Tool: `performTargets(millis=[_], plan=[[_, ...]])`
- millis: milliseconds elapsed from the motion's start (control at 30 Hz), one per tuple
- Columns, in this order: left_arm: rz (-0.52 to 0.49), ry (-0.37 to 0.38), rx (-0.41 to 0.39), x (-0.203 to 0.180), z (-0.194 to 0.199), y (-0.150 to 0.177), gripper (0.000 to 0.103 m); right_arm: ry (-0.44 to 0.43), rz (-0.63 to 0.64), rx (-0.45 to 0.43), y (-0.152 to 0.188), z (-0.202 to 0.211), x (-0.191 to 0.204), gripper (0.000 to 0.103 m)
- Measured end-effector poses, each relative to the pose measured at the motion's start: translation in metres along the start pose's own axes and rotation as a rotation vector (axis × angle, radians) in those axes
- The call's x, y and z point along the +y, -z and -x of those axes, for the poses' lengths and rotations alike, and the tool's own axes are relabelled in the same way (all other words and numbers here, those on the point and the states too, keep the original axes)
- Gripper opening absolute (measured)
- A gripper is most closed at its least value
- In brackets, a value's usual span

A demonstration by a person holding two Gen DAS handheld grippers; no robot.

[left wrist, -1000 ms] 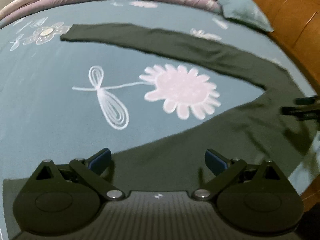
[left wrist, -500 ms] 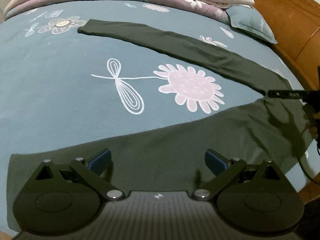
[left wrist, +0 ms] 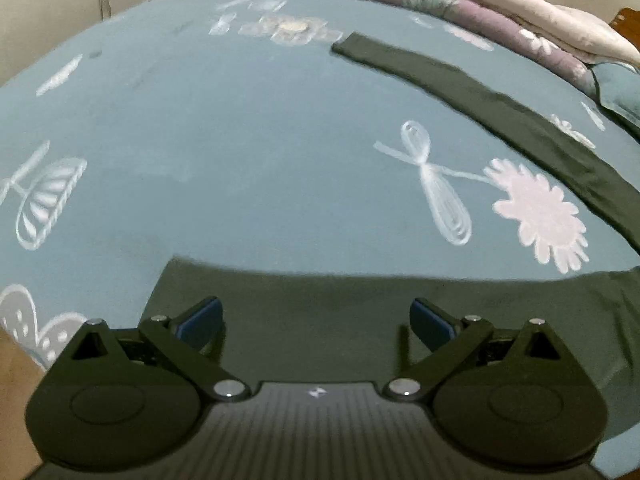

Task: Fold clothes

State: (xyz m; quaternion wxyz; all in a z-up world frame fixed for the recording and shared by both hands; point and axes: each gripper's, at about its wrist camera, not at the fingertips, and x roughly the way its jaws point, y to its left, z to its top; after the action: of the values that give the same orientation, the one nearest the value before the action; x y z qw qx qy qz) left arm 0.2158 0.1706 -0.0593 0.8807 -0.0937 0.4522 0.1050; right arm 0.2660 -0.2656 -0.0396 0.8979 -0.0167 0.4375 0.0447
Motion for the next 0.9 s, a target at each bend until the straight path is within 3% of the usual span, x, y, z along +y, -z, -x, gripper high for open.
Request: performTargets(millis=[200, 400, 633, 900], plan=[[-0.068, 0.066, -0.011, -0.061, 0.005, -0.008, 0.099, -0.052, 0.019, -0.035, -0.001, 0.012, -0.019, 0.103], [-0.136, 0.203, 0.008, -0.134, 0.014, 0.009, 0.099, -0.068, 0.098, -0.044, -0.001, 0.015, -0.042, 0.103], [-0.170, 0.170, 0.115, -0.163, -0.004, 0.030, 0.099, -0.120, 0.137, 0.017, 0.010, -0.005, -0.055, 0.103], [-0.188, 0.146, 0.091, -0.178, 0.002, 0.022, 0.100, -0.137, 0.177, 0.040, 0.017, -0.012, -0.050, 0.103]])
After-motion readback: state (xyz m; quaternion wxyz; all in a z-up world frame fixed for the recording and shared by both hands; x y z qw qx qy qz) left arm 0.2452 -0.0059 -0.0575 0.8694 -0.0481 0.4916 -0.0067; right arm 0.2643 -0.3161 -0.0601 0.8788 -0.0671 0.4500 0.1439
